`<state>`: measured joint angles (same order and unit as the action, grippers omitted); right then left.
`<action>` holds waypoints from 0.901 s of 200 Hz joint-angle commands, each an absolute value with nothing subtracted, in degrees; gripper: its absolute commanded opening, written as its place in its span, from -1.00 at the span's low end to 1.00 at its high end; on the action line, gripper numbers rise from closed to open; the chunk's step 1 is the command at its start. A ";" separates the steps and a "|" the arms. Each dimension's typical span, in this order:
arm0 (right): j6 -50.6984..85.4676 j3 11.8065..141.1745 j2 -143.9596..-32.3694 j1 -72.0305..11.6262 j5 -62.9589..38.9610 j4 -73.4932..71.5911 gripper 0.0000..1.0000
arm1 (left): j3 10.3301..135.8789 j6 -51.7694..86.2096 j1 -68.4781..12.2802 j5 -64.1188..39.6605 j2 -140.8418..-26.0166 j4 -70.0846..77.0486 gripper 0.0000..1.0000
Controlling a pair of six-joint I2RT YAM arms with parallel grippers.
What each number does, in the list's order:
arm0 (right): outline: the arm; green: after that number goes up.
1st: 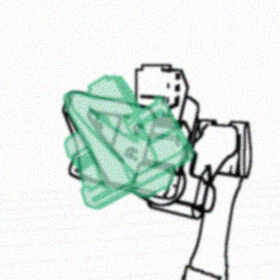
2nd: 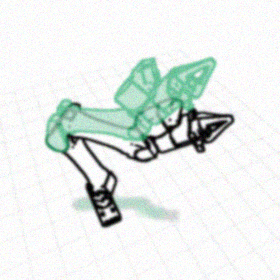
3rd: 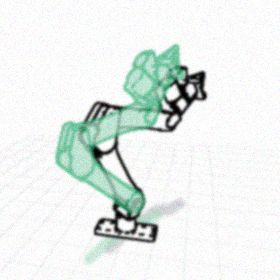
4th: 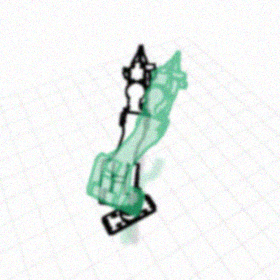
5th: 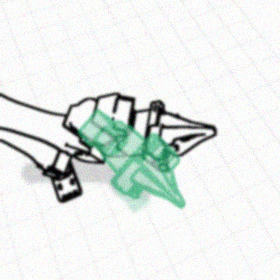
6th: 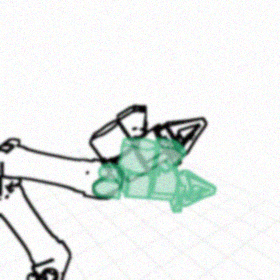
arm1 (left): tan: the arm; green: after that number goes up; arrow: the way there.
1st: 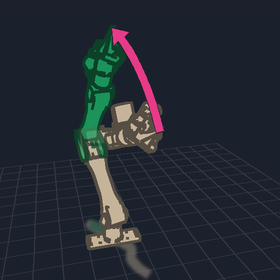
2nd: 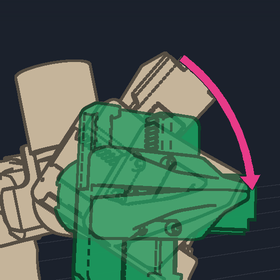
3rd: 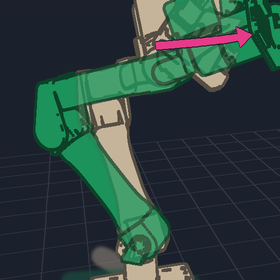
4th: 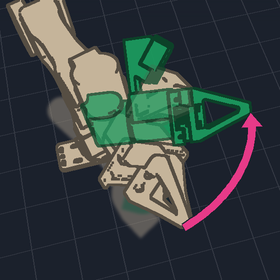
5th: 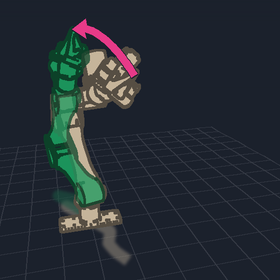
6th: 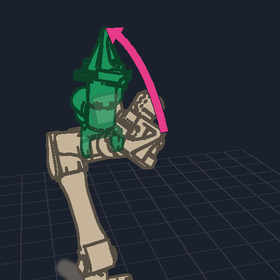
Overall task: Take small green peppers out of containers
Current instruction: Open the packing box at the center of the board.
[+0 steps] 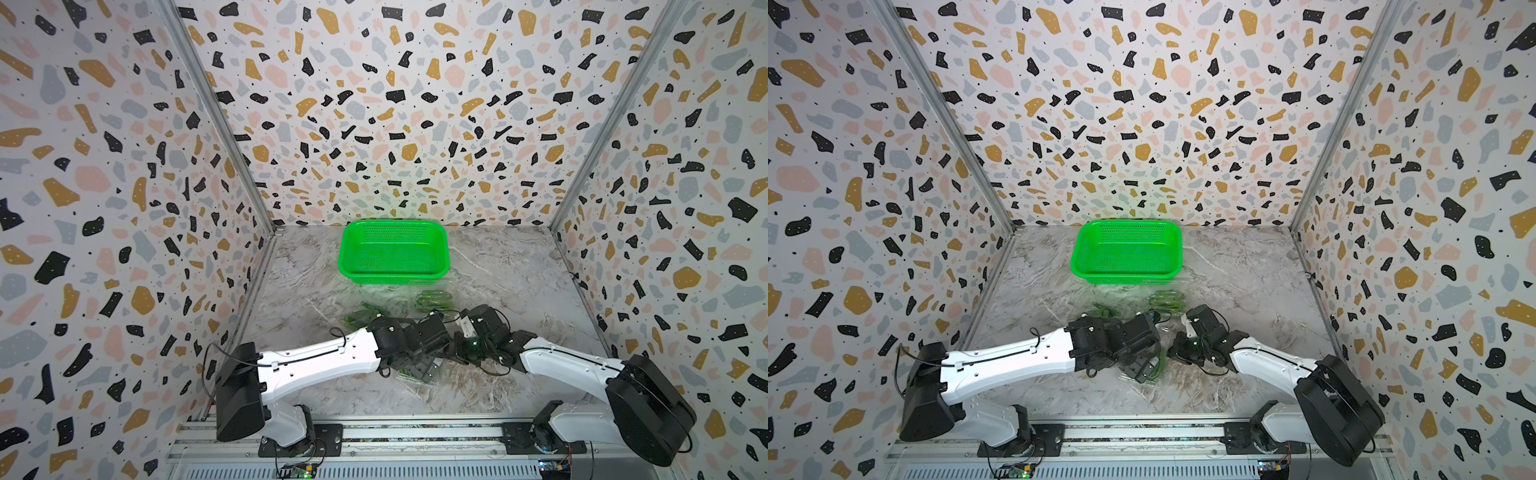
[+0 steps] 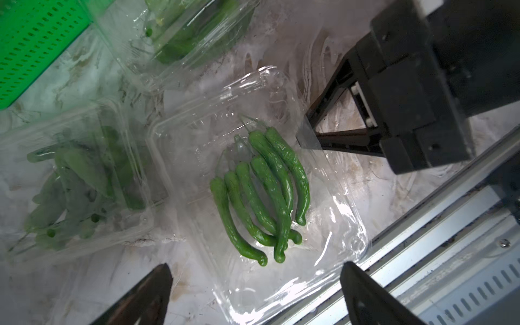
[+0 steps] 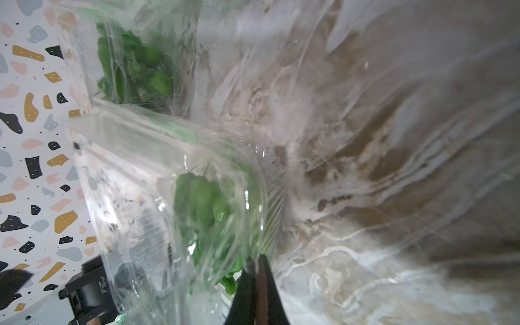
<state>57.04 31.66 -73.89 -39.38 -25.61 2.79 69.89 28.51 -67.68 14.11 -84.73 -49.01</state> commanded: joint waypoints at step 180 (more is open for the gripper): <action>65.40 29.98 -65.19 -44.03 -20.43 2.65 -1.00 | 69.58 33.08 -70.66 33.00 -92.64 -44.27 0.84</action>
